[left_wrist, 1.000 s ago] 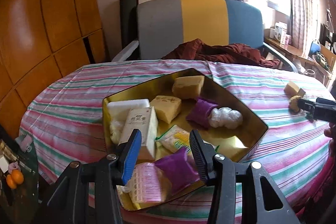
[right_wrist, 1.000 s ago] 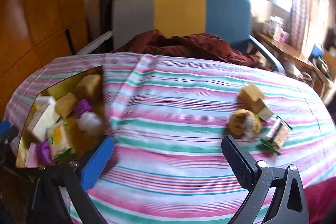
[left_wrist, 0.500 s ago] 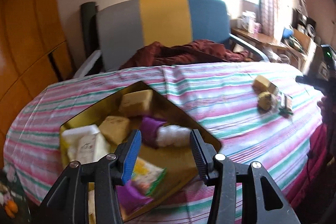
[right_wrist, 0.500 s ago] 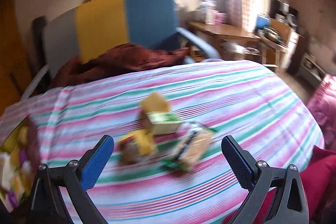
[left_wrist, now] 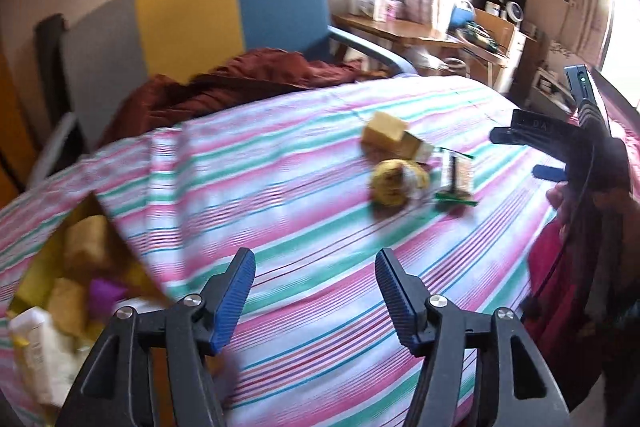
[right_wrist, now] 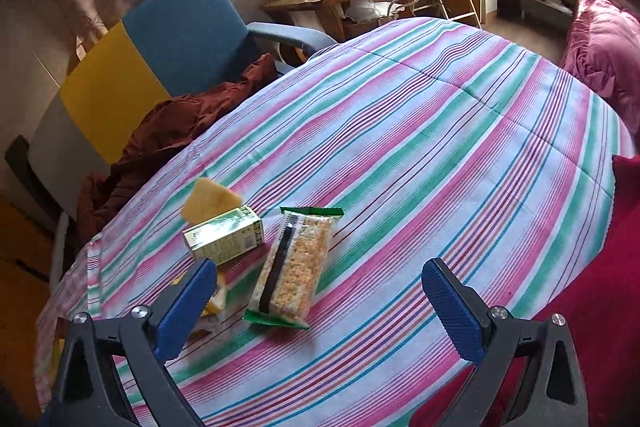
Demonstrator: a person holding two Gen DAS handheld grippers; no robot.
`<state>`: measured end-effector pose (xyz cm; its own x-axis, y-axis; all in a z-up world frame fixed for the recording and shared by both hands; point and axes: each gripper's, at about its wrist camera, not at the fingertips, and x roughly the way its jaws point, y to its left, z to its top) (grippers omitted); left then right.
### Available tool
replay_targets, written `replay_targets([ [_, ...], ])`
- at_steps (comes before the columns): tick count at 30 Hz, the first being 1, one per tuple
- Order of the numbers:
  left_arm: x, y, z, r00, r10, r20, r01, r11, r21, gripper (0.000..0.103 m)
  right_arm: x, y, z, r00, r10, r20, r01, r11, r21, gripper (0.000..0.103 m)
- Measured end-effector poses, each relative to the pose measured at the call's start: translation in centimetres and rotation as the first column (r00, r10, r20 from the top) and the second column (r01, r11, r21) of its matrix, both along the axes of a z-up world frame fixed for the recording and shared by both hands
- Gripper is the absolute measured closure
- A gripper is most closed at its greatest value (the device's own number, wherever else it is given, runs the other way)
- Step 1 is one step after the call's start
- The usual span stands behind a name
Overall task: Organize objects
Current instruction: 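Move to the yellow knitted plush toy and grasp it with the left tool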
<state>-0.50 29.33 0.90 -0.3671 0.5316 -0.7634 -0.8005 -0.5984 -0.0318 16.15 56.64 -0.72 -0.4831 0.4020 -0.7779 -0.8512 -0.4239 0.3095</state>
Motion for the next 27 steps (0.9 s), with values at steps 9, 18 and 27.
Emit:
replay_targets([
  [9, -2.1, 7.7, -2.4, 0.981, -0.07, 0.18, 0.066, 0.998, 0.023, 0.037, -0.1, 0.0, -0.5, 0.999, 0.022, -0.046, -0.024, 0.998, -0.054, 0.0],
  [18, -3.5, 14.4, -5.1, 0.978, -0.085, 0.192, 0.089, 0.996, -0.015, 0.026, -0.3, 0.1, -0.9, 0.997, 0.044, -0.066, -0.05, 0.995, -0.085, 0.0],
  [27, -4.7, 17.0, -9.0, 0.971, -0.092, 0.221, 0.105, 0.993, -0.048, 0.051, -0.8, 0.1, -1.3, 0.996, 0.061, -0.057, -0.066, 0.994, -0.092, 0.0],
])
